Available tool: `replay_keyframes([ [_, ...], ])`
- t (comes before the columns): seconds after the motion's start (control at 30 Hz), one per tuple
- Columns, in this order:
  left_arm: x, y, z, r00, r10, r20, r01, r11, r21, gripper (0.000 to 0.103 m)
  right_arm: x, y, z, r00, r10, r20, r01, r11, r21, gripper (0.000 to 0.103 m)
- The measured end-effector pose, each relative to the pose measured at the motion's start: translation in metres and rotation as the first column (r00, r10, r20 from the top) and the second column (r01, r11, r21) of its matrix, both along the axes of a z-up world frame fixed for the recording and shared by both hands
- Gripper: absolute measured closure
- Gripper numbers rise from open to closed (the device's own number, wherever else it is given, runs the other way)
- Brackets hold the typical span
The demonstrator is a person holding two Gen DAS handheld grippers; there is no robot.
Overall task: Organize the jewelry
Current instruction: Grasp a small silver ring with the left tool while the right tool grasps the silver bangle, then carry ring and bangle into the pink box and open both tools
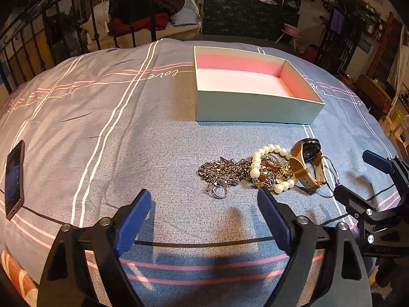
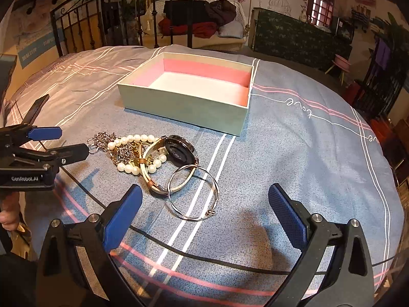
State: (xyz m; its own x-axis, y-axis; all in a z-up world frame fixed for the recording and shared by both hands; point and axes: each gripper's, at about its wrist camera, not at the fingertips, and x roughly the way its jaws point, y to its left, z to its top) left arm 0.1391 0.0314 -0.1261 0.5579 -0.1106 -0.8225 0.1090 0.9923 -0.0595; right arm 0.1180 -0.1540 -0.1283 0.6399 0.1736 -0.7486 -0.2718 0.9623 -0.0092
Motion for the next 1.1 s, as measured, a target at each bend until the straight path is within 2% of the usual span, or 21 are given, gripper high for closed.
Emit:
replay_keyframes([
  [0.13,0.009,-0.004,-0.009,0.999,-0.025,-0.032,0.025,1.0,-0.015,0.044,0.006,0.003,-0.01,0.999,0.016,-0.041,-0.016,1.0,0.016,0.006],
  [0.4,0.011,-0.014,-0.015,0.996,-0.089,-0.012,0.088,0.996,-0.033,0.084,0.018,0.009,-0.033,0.991,0.077,-0.109,-0.072,0.996,0.047,0.006],
  [0.5,0.011,-0.013,-0.015,0.995,-0.102,-0.007,0.101,0.994,-0.05,0.084,0.024,0.01,-0.035,0.987,0.107,-0.122,-0.1,0.993,0.06,0.006],
  [0.6,0.009,-0.016,-0.015,0.994,-0.109,-0.002,0.109,0.994,-0.03,0.084,0.028,0.011,-0.036,0.982,0.138,-0.128,-0.129,0.989,0.072,0.008],
  [0.67,0.006,-0.017,-0.013,0.993,-0.115,-0.001,0.114,0.993,-0.03,0.084,0.028,0.011,-0.035,0.98,0.154,-0.126,-0.146,0.987,0.074,0.025],
  [0.73,0.003,-0.017,-0.008,0.993,-0.12,0.005,0.12,0.992,-0.029,0.084,0.026,0.012,-0.032,0.976,0.18,-0.123,-0.17,0.982,0.088,0.052],
  [1.1,-0.01,-0.018,0.024,0.99,-0.116,0.074,0.119,0.992,-0.037,0.084,0.011,-0.001,-0.013,0.981,0.168,-0.093,-0.155,0.979,0.131,0.054],
])
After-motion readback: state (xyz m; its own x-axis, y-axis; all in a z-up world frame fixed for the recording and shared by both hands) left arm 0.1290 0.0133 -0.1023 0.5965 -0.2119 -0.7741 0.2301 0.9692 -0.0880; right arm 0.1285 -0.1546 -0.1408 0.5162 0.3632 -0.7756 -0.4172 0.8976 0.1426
